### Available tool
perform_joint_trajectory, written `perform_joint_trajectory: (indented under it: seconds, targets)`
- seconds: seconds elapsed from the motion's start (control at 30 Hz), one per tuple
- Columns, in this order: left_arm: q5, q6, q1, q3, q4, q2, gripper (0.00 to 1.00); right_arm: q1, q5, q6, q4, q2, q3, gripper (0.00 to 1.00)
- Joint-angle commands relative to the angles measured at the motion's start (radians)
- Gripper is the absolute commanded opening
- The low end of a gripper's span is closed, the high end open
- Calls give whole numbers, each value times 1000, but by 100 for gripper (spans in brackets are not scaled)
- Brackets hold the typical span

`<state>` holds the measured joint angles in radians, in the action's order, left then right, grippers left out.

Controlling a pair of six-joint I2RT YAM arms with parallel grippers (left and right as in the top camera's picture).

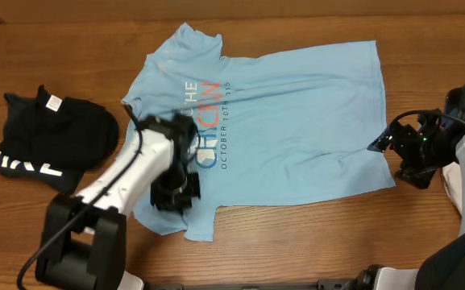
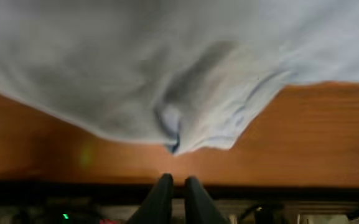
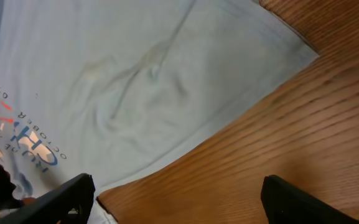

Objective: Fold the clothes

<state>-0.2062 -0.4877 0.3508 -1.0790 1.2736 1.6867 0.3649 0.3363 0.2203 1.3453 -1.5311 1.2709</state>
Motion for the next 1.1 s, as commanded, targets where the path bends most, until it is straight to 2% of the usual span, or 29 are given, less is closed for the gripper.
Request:
perform_joint_trajectory:
  seconds: [0.0,0.03,0.1,0.13,0.2,0.23,0.33,0.53,0.6,0.77,0.83,0.93,1.0,1.07]
  targets:
    - [-53,-248,21,228,-73,-160,10,1,-3,-16,-12,4,-2,90]
    - [-49,-321,12,323,-121,-249,17,1,-3,-16,-18,4,-2,90]
    - [-48,-367,-11,409,-176,-329,31,1,-3,-16,-24,4,-2,90]
    - [-43,-373,-31,468,-237,-363,41,1,-3,-16,-27,4,-2,90]
    - [-42,-373,-70,520,-315,-366,47,1,-3,-16,-27,4,-2,90]
    - [-29,-373,-100,542,-361,-365,49,1,-3,-16,-27,4,-2,90]
    - [73,-373,-173,545,-370,-365,50,1,-3,-16,-27,4,-2,90]
    - [84,-372,-261,545,-462,-365,52,1,-3,-16,-28,4,-2,90]
    - [103,-372,-261,545,-494,-365,50,1,-3,-16,-29,4,-2,90]
    - [112,-373,-261,545,-561,-365,11,1,-3,-16,-30,4,-2,90]
    - [109,-372,-261,545,-568,-365,4,1,-3,-16,-31,4,-2,89]
    - [26,-293,-261,515,-531,-366,4,1,-3,-16,-31,4,-2,90]
    - [26,-240,-261,389,-374,-410,4,1,-3,-16,-31,4,-2,90]
    - [26,-224,-261,300,-291,-469,4,1,-4,-16,-38,4,-2,90]
